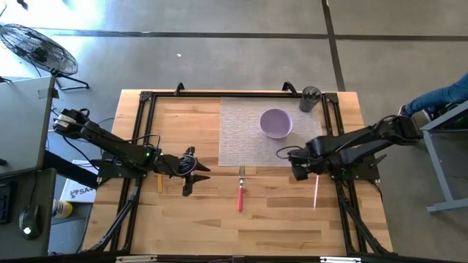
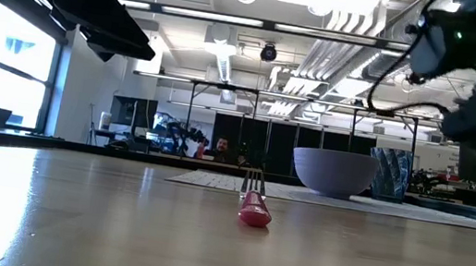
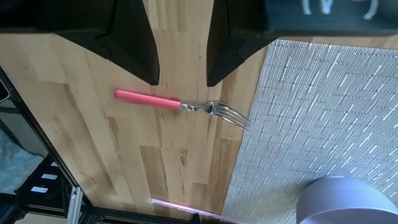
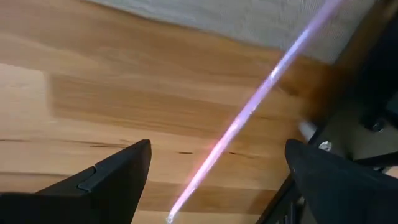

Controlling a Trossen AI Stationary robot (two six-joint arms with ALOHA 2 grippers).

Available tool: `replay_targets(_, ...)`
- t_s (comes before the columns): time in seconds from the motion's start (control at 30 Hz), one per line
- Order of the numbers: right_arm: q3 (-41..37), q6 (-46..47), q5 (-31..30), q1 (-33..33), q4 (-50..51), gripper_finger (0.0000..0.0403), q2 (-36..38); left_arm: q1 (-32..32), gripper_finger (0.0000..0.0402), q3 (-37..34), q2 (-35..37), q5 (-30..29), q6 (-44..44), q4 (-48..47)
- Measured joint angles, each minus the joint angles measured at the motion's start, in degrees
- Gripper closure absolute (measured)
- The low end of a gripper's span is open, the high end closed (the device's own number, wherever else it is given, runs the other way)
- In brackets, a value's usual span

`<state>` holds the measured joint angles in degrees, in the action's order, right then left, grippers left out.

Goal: Pick & Place Utensil
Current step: Put the pink straw into the blue cup

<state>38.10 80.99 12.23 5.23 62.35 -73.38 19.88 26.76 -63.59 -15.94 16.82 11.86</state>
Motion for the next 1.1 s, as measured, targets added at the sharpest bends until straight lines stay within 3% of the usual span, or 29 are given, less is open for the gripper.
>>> replay_targets(0.23, -7.0, 3.7, 6.7, 2.4, -9.5, 0.0051, 0.0, 0.0, 0.0273, 0.0, 0.0, 0.0, 0.0, 0.0)
replay_targets(0.47, -12.1, 7.4, 10.3, 4.1, -22.2, 0.0100, 0.1, 0.0, 0.0273, 0.0, 0.0, 0.0, 0.0, 0.0)
replay_targets(1.1, -11.3, 7.7, 9.9, 5.9, -24.4, 0.0253, 0.0, 0.0, 0.0273, 0.0, 0.0, 0.0, 0.0, 0.0)
